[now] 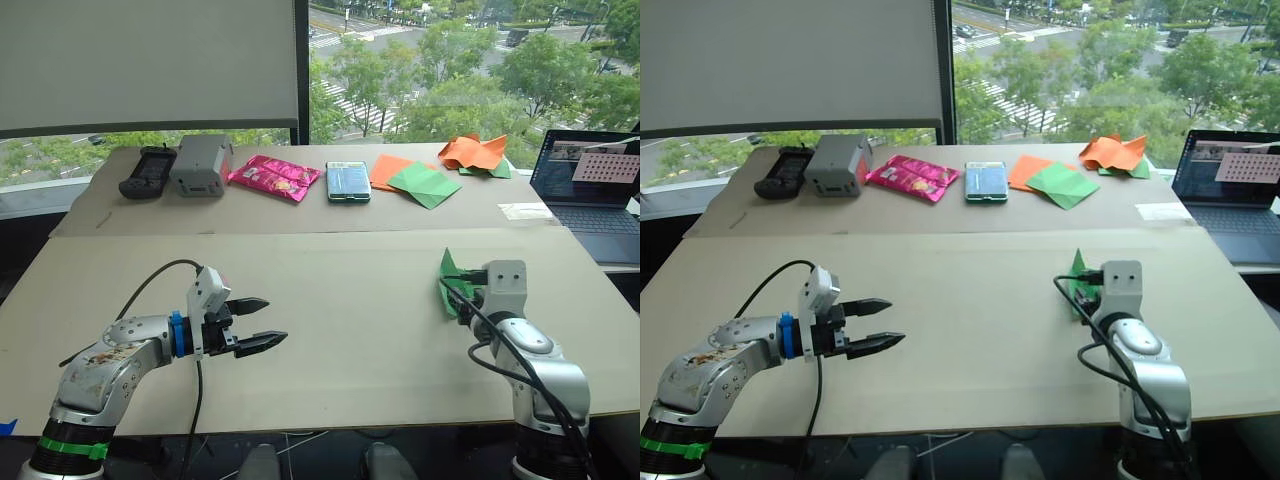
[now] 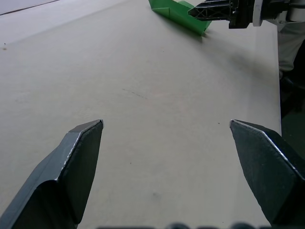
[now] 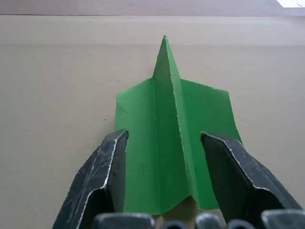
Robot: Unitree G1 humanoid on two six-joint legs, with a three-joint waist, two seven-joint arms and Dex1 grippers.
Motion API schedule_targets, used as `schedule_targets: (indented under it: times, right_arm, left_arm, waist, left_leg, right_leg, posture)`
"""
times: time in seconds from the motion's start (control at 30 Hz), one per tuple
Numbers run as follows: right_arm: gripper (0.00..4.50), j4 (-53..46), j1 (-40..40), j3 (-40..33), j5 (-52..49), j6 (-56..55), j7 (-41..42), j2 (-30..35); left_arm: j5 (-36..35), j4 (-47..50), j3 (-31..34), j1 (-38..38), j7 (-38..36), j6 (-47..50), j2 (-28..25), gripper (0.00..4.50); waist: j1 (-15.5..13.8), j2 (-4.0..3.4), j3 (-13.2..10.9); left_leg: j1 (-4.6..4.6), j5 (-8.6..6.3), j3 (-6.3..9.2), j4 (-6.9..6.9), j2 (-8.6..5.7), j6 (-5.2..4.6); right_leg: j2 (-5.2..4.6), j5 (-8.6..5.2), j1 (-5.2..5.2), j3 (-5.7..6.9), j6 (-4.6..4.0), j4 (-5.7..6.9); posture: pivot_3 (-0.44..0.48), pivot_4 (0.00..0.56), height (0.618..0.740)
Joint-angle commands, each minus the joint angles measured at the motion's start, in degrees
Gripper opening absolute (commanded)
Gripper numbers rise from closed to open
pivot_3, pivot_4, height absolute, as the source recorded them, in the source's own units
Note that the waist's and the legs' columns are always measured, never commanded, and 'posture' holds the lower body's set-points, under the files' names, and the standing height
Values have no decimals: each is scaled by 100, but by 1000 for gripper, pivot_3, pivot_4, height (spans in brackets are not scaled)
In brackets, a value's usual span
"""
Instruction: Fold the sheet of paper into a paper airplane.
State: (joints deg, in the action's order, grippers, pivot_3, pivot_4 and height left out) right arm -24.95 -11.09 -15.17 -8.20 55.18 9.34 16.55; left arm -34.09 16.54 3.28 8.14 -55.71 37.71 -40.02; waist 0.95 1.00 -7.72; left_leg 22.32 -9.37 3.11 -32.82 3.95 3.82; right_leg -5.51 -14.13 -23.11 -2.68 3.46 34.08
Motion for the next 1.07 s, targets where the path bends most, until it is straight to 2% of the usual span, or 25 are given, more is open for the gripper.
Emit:
schedule_targets:
  times: [0.03,0.07,0.23,0.37,0.47,0.63,1.07]
  right_arm:
    - [4097,-602,-249,-322,-558,-412,580,268]
    - [4448,-726,-238,-364,-737,-535,836,394]
    - [4486,-1360,120,-543,-1885,-1051,2268,937]
    - [4486,-1464,429,-489,-2167,-1447,2806,1306]
    - [4486,-1226,980,50,-1712,-1643,2943,1675]
    - [4486,-693,1454,603,-1243,-2188,2878,1731]
    - [4486,-466,1400,684,-1236,-2508,2779,1680]
  left_arm:
    - [-125,153,322,95,170,-79,21,4500]
    - [-198,211,448,94,255,-44,35,4500]
    - [-444,524,1084,-333,530,29,-4,4500]
    - [-413,637,1368,-570,636,-53,-101,4500]
    - [-441,673,1480,-648,678,-101,-129,4500]
    - [-415,692,1514,-781,641,-157,-156,4500]
    - [-548,686,1546,-766,594,-99,-258,4500]
  waist:
    - [2,-2,-3]
    - [3,-4,-5]
    - [2,0,-4]
    - [-3,7,-9]
    - [-33,15,-10]
    - [-6,9,-13]
    - [-31,12,-14]
  left_leg:
    - [-1,0,0,0,0,0]
    - [0,0,0,0,0,0]
    - [-5,-1,3,1,4,0]
    - [-8,-8,2,1,4,11]
    - [-6,-10,2,-1,3,15]
    - [0,-12,-8,-3,-1,18]
    - [1,-11,-14,-3,-1,17]
  right_leg:
    - [1,0,1,0,0,0]
    - [1,0,0,0,0,0]
    - [6,0,10,-1,0,-1]
    - [5,0,12,-1,0,-2]
    - [1,-1,9,0,0,-7]
    - [-18,-2,6,6,-1,-39]
    - [-16,-2,6,5,-1,-43]
  posture:
    - [0,150,718]
    - [0,150,718]
    - [0,150,718]
    - [0,150,718]
    - [0,150,718]
    - [0,150,718]
    - [0,150,718]
